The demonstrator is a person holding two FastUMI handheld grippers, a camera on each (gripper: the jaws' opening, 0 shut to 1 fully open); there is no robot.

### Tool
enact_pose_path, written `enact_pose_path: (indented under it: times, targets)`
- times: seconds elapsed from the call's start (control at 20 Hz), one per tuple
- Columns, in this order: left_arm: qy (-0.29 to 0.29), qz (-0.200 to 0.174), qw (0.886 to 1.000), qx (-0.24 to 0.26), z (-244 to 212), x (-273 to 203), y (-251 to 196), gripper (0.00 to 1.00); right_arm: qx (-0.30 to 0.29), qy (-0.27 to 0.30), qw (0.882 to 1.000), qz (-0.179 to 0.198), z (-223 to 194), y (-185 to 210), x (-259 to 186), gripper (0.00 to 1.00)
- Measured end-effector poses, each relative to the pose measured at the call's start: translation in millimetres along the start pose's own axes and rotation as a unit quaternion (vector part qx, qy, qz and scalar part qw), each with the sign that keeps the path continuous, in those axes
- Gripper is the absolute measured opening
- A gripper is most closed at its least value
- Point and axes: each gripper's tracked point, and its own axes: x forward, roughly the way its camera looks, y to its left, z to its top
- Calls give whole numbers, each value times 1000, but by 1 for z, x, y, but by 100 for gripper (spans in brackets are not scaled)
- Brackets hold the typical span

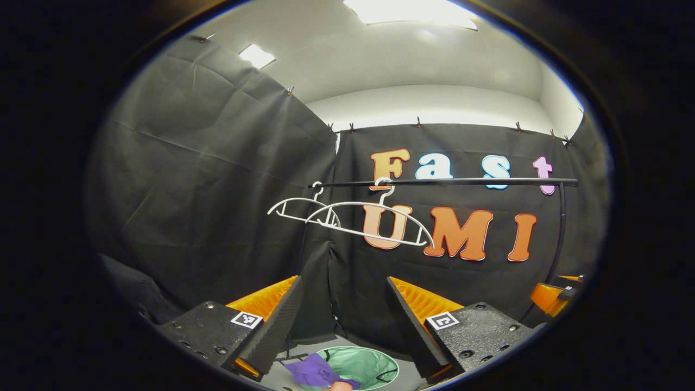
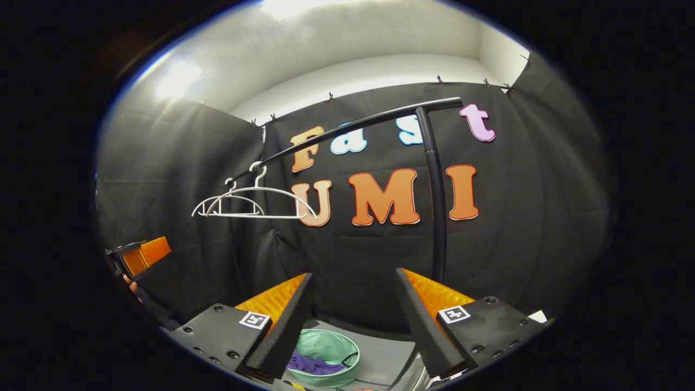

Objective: Grasp the clothes on the hanger with both hands and then place them into the laundry hamper below.

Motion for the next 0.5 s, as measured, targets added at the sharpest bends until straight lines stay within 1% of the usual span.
enact_pose_path:
  times: [0.05,0.1,0.2,0.35,0.4,0.45,0.5]
  targets:
    - [0,-2,1000,0,1,0,-1,91,0,-1,1000,1,0,1,-1,97]
    - [1,-4,1000,2,2,-1,-2,91,0,-1,1000,1,1,2,-1,88]
    - [0,-6,1000,4,3,-1,-1,91,0,-5,1000,1,3,4,-3,97]
    - [2,-15,1000,7,4,0,-3,91,-1,-10,1000,-7,4,4,-3,97]
    - [1,-17,1000,7,7,-1,-5,92,-1,-9,1000,-8,5,5,-4,88]
    - [-1,-19,1000,7,11,-2,-6,92,-1,-8,1000,-8,5,6,-5,88]
    - [-3,-20,1000,8,12,-3,-6,92,-2,-7,1000,-8,4,8,-5,97]
